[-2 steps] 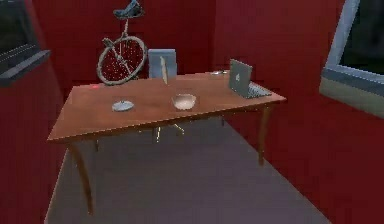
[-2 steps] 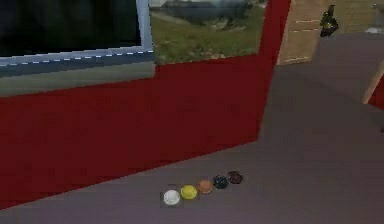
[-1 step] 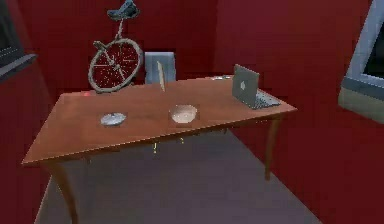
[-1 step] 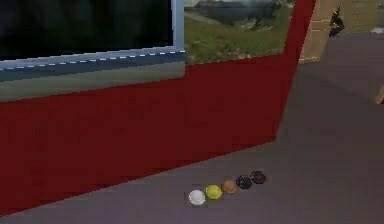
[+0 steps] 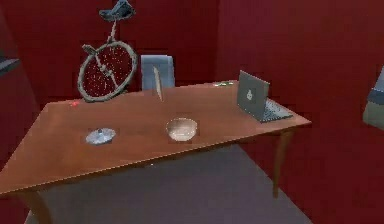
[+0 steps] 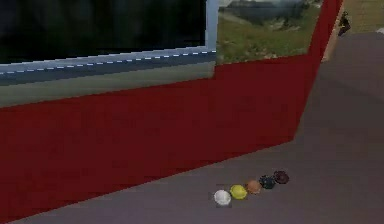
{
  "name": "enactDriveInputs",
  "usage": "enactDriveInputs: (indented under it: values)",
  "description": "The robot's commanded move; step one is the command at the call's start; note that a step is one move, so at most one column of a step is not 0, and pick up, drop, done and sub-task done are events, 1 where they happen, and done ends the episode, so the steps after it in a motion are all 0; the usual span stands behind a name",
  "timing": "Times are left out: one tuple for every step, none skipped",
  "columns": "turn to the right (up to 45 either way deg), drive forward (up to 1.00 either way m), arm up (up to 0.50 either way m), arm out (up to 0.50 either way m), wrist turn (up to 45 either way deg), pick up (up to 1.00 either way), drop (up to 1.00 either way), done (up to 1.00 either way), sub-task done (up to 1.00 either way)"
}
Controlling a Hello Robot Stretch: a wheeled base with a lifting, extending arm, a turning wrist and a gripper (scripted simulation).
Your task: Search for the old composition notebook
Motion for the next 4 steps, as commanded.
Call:
enactDriveInputs:
  values:
    - [33.0,0.00,0.00,0.00,0.0,0.00,0.00,0.00,0.00]
    - [0.0,0.60,0.00,0.00,0.0,0.00,0.00,0.00,0.00]
    - [-45.0,0.00,0.00,0.00,0.0,0.00,0.00,0.00,0.00]
    - [-15.0,0.00,0.00,0.00,0.0,0.00,0.00,0.00,0.00]
